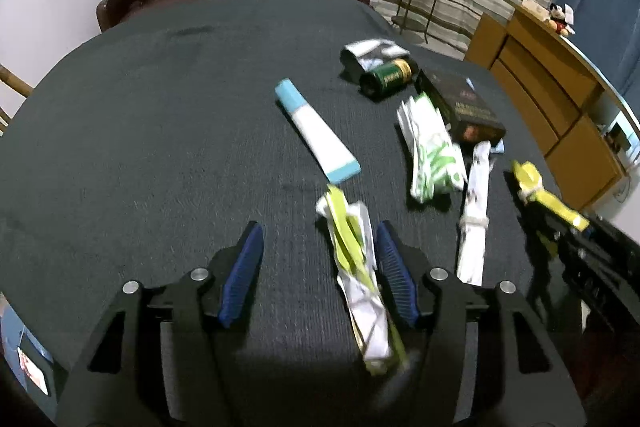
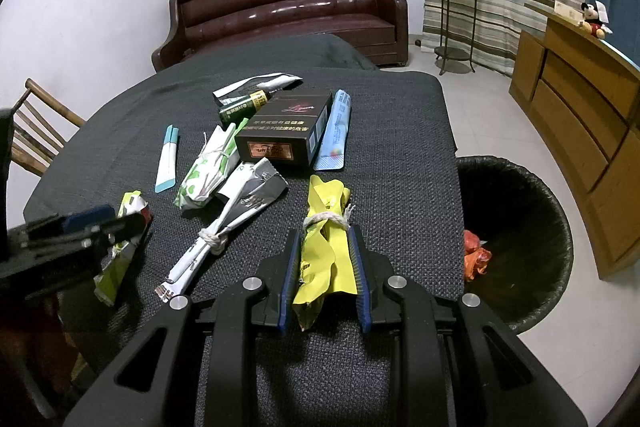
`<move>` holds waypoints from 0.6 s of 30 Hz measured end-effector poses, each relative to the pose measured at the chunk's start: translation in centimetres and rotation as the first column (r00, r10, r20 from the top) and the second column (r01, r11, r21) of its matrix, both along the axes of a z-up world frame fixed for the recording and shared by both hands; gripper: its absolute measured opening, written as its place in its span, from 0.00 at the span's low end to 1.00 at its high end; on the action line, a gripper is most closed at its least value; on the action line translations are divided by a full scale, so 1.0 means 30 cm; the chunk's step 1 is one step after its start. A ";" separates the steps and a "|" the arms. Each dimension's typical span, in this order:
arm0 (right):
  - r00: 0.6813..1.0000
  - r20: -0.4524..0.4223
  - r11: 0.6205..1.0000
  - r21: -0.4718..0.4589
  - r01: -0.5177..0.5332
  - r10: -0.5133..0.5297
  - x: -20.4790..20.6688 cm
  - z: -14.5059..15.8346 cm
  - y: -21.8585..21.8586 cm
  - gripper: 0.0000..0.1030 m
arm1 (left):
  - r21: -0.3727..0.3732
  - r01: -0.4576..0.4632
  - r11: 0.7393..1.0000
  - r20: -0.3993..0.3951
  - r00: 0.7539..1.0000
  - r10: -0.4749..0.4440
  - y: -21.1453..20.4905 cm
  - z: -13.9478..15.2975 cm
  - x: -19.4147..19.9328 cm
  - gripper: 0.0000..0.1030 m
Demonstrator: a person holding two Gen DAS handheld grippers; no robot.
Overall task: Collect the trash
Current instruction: 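Grasp the white paper wrapper with the left gripper while the right gripper holds the yellow wrapper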
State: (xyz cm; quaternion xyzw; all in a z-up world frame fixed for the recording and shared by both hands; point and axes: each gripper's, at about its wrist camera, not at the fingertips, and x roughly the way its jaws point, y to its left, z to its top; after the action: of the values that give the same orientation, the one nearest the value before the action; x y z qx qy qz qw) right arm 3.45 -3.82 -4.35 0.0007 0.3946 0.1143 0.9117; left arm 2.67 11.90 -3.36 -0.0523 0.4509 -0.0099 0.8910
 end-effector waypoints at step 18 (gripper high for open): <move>1.000 0.009 1.000 -0.003 -0.004 0.004 -0.004 0.005 0.000 0.25 | 0.026 0.060 0.998 0.054 0.997 -0.062 -0.056 0.009 -0.021 0.16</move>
State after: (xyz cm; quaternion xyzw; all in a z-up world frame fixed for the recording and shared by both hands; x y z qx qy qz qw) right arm 3.32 -3.82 -4.19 -0.0019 0.3904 0.1156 0.9133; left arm 2.02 10.21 -3.10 -0.0276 0.4280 -0.0331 0.9028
